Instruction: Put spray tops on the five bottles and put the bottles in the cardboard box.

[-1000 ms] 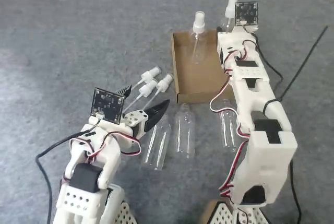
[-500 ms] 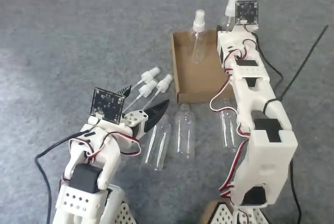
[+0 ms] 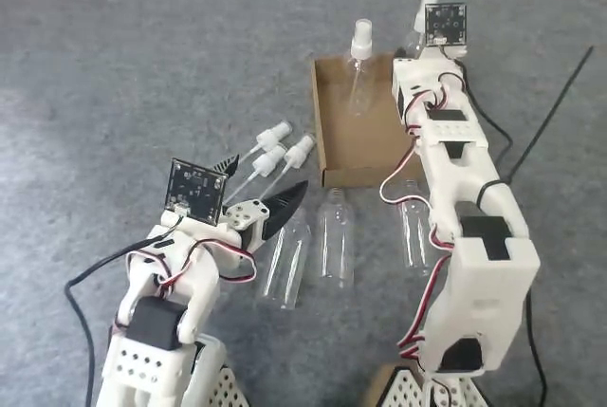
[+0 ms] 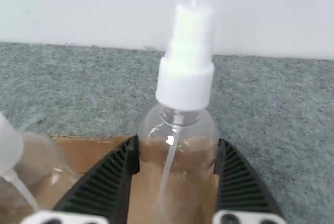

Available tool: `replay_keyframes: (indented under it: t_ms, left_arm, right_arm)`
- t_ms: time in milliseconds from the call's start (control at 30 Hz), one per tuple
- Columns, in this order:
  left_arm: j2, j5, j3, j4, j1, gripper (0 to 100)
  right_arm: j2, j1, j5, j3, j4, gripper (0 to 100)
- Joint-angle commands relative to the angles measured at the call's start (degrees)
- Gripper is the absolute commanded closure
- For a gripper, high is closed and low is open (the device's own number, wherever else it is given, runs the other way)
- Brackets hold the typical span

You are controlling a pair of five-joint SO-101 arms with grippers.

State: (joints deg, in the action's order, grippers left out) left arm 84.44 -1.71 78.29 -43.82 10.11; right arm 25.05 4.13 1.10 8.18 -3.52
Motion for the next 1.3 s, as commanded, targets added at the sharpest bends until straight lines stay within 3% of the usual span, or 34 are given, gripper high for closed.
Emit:
replay_keyframes:
  t_ms: [0, 133, 400, 1267]
  left_arm:
    - [0.7, 0.5, -0.7, 1.7, 0.1, 66]
    - [0.7, 0.5, -0.7, 1.7, 0.1, 66]
    - [0.7, 0.6, -0.7, 1.7, 0.1, 66]
    - [0.7, 0.6, -0.5, 1.6, 0.1, 66]
  right_arm:
    - [-3.8, -0.3, -0.3, 1.1, -0.6, 85.9]
    - [-3.9, 0.0, -0.3, 1.3, -0.6, 85.6]
    - [-4.0, 0.1, -0.2, 1.2, -1.0, 71.6]
    - [-4.0, 0.1, 1.8, -7.2, -7.2, 71.2]
